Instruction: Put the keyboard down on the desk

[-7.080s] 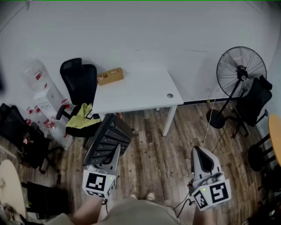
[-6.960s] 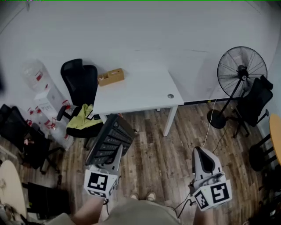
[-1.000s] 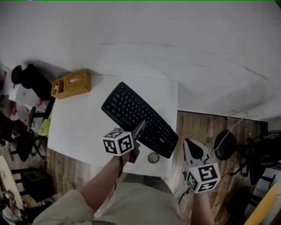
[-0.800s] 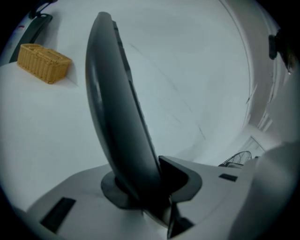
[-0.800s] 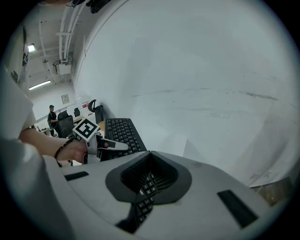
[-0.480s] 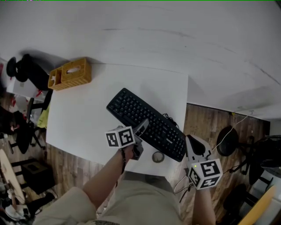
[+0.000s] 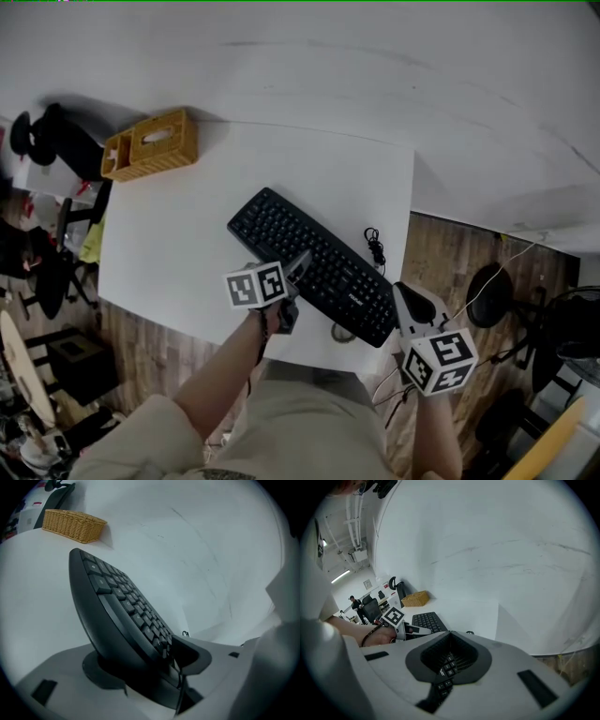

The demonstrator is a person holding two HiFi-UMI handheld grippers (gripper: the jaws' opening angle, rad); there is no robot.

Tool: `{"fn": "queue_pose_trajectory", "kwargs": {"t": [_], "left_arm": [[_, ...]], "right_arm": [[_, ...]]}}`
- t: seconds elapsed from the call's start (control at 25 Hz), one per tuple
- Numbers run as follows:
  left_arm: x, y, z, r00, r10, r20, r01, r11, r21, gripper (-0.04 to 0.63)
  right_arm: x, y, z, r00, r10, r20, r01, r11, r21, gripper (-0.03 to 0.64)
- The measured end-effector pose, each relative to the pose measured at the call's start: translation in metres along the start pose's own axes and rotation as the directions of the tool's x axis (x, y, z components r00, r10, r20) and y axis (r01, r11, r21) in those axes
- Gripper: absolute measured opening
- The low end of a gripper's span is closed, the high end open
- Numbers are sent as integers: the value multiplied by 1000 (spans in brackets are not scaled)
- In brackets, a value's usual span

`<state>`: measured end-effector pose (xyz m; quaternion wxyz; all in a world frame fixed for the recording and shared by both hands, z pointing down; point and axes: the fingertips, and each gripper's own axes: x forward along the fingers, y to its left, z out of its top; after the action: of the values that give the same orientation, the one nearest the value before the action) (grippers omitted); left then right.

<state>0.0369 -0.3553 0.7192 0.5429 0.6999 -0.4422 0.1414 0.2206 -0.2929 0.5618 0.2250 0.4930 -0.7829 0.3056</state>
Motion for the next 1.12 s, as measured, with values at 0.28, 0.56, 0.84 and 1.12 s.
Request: {"fn": "queue_pose_trajectory", "kwargs": {"t": [0.28, 0.56, 0.84, 1.12], "left_arm": [[-3, 11, -4, 995, 98, -2, -98, 995, -8, 351], [-9, 20, -11, 984, 177, -19, -177, 984, -19, 393], [-18, 28, -17, 978, 206, -38, -208, 975, -73, 407], [-31, 27, -23, 987, 156, -35, -159, 979, -129, 407]], "right_arm": [[4, 4, -8, 1000, 11, -11, -11, 1000, 21, 26], [1, 8, -14, 1000, 27, -5, -27, 999, 44, 26], [-8, 26, -15, 998, 69, 9, -69, 997, 27, 26], [-17, 40, -13, 996, 85, 19, -85, 996, 5, 26]]}}
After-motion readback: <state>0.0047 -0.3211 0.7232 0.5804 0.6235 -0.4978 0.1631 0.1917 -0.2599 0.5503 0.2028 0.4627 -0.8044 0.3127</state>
